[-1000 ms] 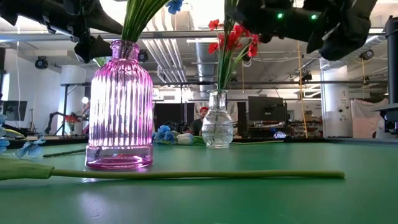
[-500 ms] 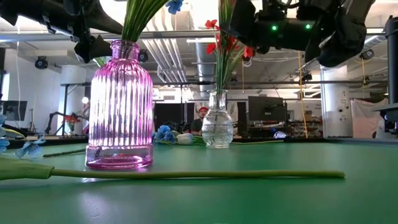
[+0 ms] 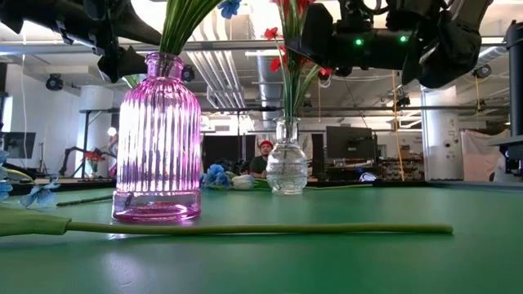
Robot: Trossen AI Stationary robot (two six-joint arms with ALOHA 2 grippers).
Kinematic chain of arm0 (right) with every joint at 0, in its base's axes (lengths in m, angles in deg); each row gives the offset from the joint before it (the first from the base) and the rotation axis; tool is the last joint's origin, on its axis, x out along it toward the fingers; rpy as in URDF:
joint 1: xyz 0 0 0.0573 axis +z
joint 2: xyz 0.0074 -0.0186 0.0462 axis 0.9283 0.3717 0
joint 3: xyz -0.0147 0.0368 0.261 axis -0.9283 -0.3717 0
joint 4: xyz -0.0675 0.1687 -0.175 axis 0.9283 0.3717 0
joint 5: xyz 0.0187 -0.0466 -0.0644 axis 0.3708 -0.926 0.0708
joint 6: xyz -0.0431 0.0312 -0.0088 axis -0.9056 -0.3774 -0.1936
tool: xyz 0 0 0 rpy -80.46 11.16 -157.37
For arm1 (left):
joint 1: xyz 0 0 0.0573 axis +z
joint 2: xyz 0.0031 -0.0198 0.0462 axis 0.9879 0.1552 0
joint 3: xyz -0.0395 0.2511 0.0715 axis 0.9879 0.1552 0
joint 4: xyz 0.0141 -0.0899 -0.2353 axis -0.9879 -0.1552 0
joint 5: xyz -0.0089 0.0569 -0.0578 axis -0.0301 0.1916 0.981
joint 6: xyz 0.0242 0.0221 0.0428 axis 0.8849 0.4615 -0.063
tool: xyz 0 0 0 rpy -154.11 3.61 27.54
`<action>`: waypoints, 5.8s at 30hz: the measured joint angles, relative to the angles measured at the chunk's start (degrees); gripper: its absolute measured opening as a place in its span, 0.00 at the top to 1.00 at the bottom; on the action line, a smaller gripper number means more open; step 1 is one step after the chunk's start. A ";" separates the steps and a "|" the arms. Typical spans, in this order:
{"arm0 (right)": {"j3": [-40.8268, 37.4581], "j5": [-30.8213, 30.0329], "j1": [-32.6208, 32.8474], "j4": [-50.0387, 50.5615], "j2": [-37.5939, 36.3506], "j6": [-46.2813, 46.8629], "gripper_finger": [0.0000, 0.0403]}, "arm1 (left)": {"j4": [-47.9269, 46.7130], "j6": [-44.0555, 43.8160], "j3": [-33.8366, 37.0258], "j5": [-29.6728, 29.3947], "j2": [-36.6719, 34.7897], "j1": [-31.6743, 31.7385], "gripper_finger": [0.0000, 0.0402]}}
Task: Sort flowers into vase by color
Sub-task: Put the right red flowers into the transparent vase, then put the bottom blue flowers into the violet vase
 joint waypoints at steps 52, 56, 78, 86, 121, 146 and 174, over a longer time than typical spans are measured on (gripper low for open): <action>-0.04 -0.41 0.02 60.97 -28.71 20.80 0.27 | -0.63 -1.38 0.00 0.02 0.74 0.00 0.22; -0.04 -0.35 0.13 64.37 -30.53 22.53 0.27 | -1.82 -2.69 0.00 0.02 1.39 0.02 0.22; 9.00 2.78 0.28 91.61 -34.10 32.61 0.27 | -19.63 -21.37 0.00 0.17 8.42 0.02 0.22; 12.93 2.76 0.28 101.03 -34.10 36.22 0.27 | -22.47 -25.09 0.00 1.05 14.33 0.01 0.22; 21.33 2.59 0.28 120.05 -34.07 41.97 0.27 | -56.29 -51.67 -24.44 17.48 30.77 -22.35 0.22; 21.14 4.44 0.28 120.03 -34.07 40.81 0.27 | -59.64 -90.18 -25.11 19.86 44.80 -48.13 0.15; 20.74 7.13 0.42 120.38 -34.03 39.82 0.27 | -43.69 -90.47 -12.23 19.78 48.43 -47.98 0.23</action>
